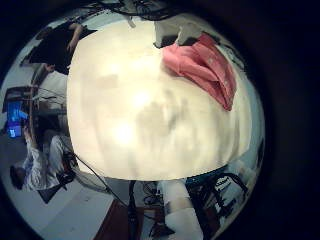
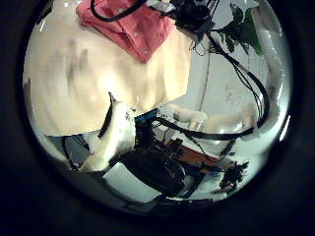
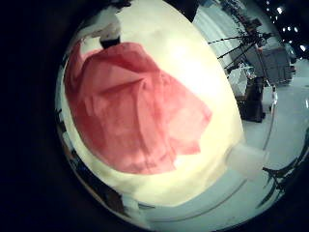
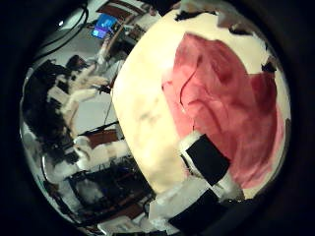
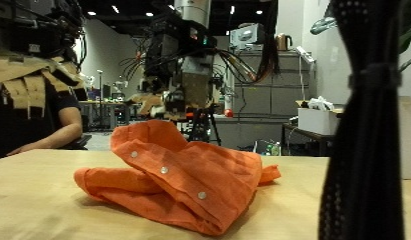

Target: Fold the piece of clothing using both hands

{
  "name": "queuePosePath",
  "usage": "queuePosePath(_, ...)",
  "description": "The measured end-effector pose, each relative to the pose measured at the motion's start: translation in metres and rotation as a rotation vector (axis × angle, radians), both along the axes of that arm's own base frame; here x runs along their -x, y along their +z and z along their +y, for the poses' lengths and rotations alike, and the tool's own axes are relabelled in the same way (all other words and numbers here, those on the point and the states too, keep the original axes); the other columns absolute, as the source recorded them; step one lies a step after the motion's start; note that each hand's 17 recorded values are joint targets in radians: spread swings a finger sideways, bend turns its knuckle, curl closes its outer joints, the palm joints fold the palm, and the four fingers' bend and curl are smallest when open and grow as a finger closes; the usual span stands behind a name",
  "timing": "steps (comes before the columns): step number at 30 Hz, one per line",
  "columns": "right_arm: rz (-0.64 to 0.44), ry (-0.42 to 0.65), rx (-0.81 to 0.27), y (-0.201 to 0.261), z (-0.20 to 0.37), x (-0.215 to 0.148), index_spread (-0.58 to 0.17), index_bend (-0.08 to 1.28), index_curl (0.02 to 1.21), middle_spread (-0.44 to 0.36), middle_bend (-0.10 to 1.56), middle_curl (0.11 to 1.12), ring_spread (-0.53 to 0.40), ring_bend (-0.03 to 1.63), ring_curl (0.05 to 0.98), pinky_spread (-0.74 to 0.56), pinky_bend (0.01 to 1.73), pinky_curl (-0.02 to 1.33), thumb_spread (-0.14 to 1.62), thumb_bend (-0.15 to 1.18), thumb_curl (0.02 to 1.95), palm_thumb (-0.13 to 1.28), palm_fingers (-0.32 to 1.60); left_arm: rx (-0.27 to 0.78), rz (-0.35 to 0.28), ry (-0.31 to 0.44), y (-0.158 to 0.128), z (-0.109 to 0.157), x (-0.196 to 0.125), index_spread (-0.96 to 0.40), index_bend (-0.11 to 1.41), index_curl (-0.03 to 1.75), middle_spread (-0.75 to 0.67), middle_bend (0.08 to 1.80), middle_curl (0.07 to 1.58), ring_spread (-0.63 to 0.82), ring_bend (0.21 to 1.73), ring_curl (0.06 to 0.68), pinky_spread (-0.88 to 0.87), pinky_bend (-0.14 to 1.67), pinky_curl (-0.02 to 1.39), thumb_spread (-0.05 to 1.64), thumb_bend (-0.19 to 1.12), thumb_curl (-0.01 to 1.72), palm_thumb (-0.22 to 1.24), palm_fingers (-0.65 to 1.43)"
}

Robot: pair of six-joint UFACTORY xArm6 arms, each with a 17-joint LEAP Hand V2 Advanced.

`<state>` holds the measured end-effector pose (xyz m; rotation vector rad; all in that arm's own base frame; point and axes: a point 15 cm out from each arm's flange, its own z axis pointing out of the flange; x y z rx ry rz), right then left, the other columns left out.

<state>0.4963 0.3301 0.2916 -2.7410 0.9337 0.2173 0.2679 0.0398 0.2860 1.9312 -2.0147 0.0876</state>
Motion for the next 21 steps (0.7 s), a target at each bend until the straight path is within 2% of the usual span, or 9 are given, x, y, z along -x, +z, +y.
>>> queuePosePath(2, -0.024, -0.025, -0.077, 0.034, -0.013, -0.007, -0.528, 0.18, 0.45, -0.099, 0.41, 0.42, -0.032, 0.79, 0.407, 0.23, 0.99, 0.46, 1.39, -0.04, 0.44, 0.44, -0.05, 0.000, -0.004, 0.002, 0.002, -0.002, 0.001, 0.26, 0.17, 0.31, 0.43, 0.20, 0.31, 0.61, 0.36, 0.211, 0.53, 0.23, 0.31, 1.38, -0.02, 0.28, 0.51, 0.05)
queuePosePath(5, -0.070, -0.059, -0.130, 0.075, -0.034, -0.012, -0.531, 0.18, 0.42, -0.092, 0.38, 0.41, -0.010, 0.76, 0.387, 0.29, 0.96, 0.44, 1.39, -0.03, 0.41, 0.41, -0.02, -0.007, -0.007, -0.004, 0.006, -0.007, 0.005, 0.25, 0.17, 0.31, 0.42, 0.20, 0.31, 0.61, 0.36, 0.212, 0.53, 0.22, 0.31, 1.35, -0.03, 0.28, 0.46, 0.06)
queuePosePath(9, -0.068, -0.069, -0.133, 0.116, -0.059, 0.010, -0.524, 0.26, 0.42, -0.086, 0.40, 0.39, 0.016, 0.67, 0.342, 0.37, 0.79, 0.36, 1.39, 0.01, 0.40, 0.48, 0.08, -0.013, -0.025, -0.009, 0.018, -0.013, 0.010, 0.23, 0.17, 0.31, 0.41, 0.19, 0.32, 0.61, 0.35, 0.213, 0.53, 0.22, 0.31, 1.31, -0.03, 0.28, 0.40, 0.06)
queuePosePath(11, -0.057, -0.086, -0.118, 0.137, -0.078, 0.026, -0.512, 0.37, 0.44, -0.072, 0.44, 0.40, 0.031, 0.57, 0.309, 0.37, 0.64, 0.31, 1.40, 0.07, 0.41, 0.62, 0.12, -0.018, -0.030, -0.012, 0.026, -0.017, 0.015, 0.22, 0.17, 0.31, 0.40, 0.19, 0.31, 0.60, 0.36, 0.215, 0.53, 0.22, 0.31, 1.30, -0.02, 0.28, 0.39, 0.06)
queuePosePath(16, -0.068, -0.189, 0.023, 0.177, -0.145, 0.065, -0.484, 0.39, 0.44, -0.068, 0.42, 0.38, 0.053, 0.48, 0.277, 0.35, 0.51, 0.26, 1.39, 0.07, 0.40, 0.68, 0.11, -0.025, -0.046, -0.017, 0.051, -0.027, 0.028, 0.20, 0.16, 0.31, 0.39, 0.19, 0.31, 0.60, 0.36, 0.218, 0.53, 0.23, 0.31, 1.27, -0.02, 0.28, 0.36, 0.06)
queuePosePath(19, -0.026, -0.235, 0.151, 0.188, -0.192, 0.103, -0.458, 0.36, 0.43, -0.037, 0.38, 0.37, 0.108, 0.41, 0.259, 0.35, 0.45, 0.25, 1.40, 0.05, 0.38, 0.69, 0.07, -0.027, -0.046, -0.037, 0.061, -0.045, 0.033, 0.19, 0.16, 0.31, 0.38, 0.19, 0.31, 0.60, 0.36, 0.221, 0.53, 0.23, 0.32, 1.26, -0.02, 0.28, 0.35, 0.06)
queuePosePath(21, 0.039, -0.282, 0.222, 0.188, -0.212, 0.130, -0.447, 0.35, 0.42, -0.022, 0.35, 0.36, 0.132, 0.37, 0.247, 0.35, 0.42, 0.25, 1.40, 0.03, 0.37, 0.66, 0.05, -0.036, -0.057, -0.046, 0.071, -0.054, 0.032, 0.18, 0.17, 0.31, 0.38, 0.19, 0.31, 0.59, 0.36, 0.221, 0.53, 0.22, 0.32, 1.26, -0.02, 0.29, 0.35, 0.07)
